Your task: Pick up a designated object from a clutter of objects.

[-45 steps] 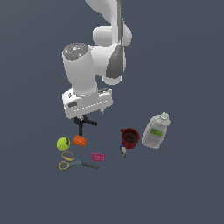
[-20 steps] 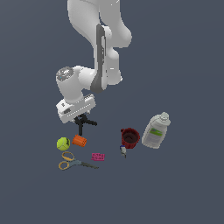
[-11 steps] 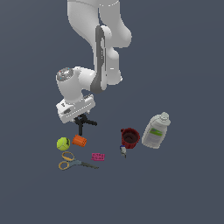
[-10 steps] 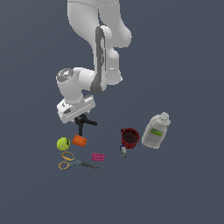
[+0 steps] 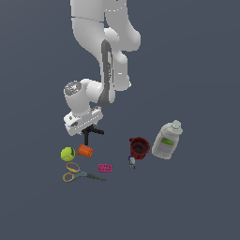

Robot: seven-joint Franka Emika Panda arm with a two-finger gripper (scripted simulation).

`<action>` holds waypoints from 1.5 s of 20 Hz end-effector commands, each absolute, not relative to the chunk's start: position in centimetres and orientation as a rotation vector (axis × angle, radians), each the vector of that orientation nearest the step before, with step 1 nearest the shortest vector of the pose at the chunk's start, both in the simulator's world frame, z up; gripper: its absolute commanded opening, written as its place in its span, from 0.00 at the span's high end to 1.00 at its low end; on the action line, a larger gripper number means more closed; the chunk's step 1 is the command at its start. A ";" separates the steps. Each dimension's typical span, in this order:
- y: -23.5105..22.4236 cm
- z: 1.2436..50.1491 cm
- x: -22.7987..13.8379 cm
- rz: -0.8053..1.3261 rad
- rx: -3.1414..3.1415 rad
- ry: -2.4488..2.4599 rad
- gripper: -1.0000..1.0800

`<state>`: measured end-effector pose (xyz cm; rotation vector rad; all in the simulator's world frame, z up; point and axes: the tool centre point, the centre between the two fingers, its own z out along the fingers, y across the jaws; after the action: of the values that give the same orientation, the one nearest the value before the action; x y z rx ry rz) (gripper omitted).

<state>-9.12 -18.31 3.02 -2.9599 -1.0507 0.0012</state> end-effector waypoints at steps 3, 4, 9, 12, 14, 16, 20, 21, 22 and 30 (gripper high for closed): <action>-18.3 2.0 -9.1 0.000 -2.960 -1.051 0.04; -18.3 1.9 -9.1 0.000 -2.960 -1.051 0.04; -18.3 1.9 -9.1 0.000 -2.960 -1.051 1.00; -18.3 1.9 -9.1 0.000 -2.960 -1.051 1.00; -18.3 1.9 -9.1 0.000 -2.960 -1.051 1.00; -18.4 2.1 -9.0 -0.004 -2.963 -1.050 1.00; -18.4 2.4 -9.0 -0.004 -2.963 -1.050 1.00; -18.5 2.6 -9.1 -0.004 -2.963 -1.050 1.00; -18.5 2.9 -9.1 -0.004 -2.963 -1.050 1.00; -18.7 6.5 -9.4 -0.004 -2.962 -1.050 1.00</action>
<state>-9.37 -18.59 5.55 -2.9609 -1.0495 -0.0011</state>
